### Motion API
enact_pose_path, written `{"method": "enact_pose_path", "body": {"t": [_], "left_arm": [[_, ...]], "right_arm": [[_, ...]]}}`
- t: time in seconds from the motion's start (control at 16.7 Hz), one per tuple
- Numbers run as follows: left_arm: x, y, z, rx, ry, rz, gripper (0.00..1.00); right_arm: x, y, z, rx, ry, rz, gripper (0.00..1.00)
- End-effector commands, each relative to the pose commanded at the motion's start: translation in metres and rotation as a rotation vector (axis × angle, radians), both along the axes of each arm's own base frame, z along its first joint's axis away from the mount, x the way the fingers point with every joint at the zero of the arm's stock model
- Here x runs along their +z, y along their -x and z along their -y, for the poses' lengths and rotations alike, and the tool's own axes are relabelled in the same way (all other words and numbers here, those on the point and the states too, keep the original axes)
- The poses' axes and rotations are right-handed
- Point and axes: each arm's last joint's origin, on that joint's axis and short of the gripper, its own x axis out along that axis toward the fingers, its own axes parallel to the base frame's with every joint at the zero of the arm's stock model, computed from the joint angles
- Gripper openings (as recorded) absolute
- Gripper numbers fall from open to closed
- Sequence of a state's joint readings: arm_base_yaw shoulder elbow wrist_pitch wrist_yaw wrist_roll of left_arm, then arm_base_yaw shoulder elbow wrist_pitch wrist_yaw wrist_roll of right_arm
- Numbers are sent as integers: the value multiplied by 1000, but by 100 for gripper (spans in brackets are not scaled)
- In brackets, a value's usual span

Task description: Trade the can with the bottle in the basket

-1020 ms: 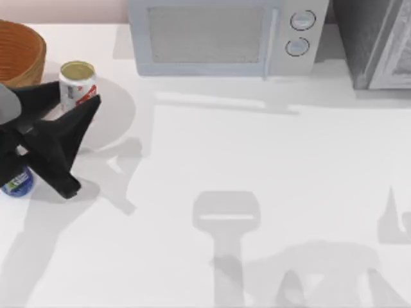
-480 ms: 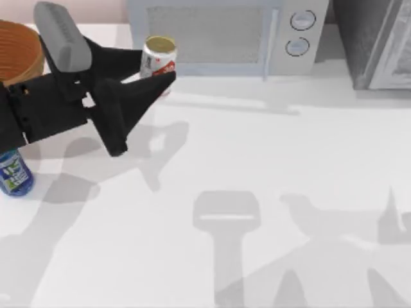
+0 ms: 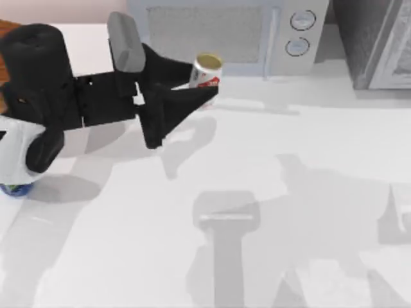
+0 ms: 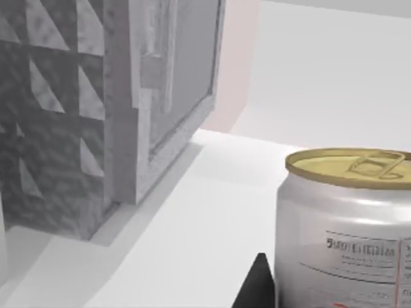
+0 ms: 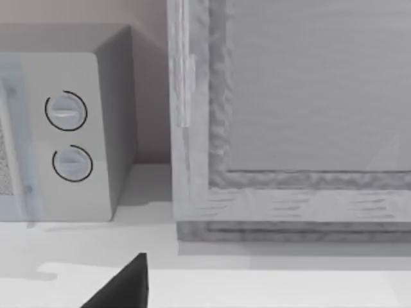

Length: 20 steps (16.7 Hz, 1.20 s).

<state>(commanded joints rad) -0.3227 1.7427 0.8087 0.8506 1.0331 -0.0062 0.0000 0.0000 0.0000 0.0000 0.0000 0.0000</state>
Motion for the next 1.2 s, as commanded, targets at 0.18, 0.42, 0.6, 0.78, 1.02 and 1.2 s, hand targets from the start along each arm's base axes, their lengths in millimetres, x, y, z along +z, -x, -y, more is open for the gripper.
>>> {"method": "enact_pose_path", "body": {"t": [0.18,0.42,0.6,0.78,1.02,1.2], "left_arm": [[-28,-23,7,-44,3,-4,0],[-67,-46,22,-138,11,12,0],[-105,-59,31,-206,14,18,0],[-146,-69,34,-241,16,39,0],[-173,-77,34,-253,21,88,0],[-173,-77,34,-253,21,88,0]], "right_arm": [[0,0,0,0,0,0,100],[0,0,0,0,0,0,100],[0,0,0,0,0,0,100],[0,0,0,0,0,0,100],[0,0,0,0,0,0,100],[0,0,0,0,0,0,100]]}}
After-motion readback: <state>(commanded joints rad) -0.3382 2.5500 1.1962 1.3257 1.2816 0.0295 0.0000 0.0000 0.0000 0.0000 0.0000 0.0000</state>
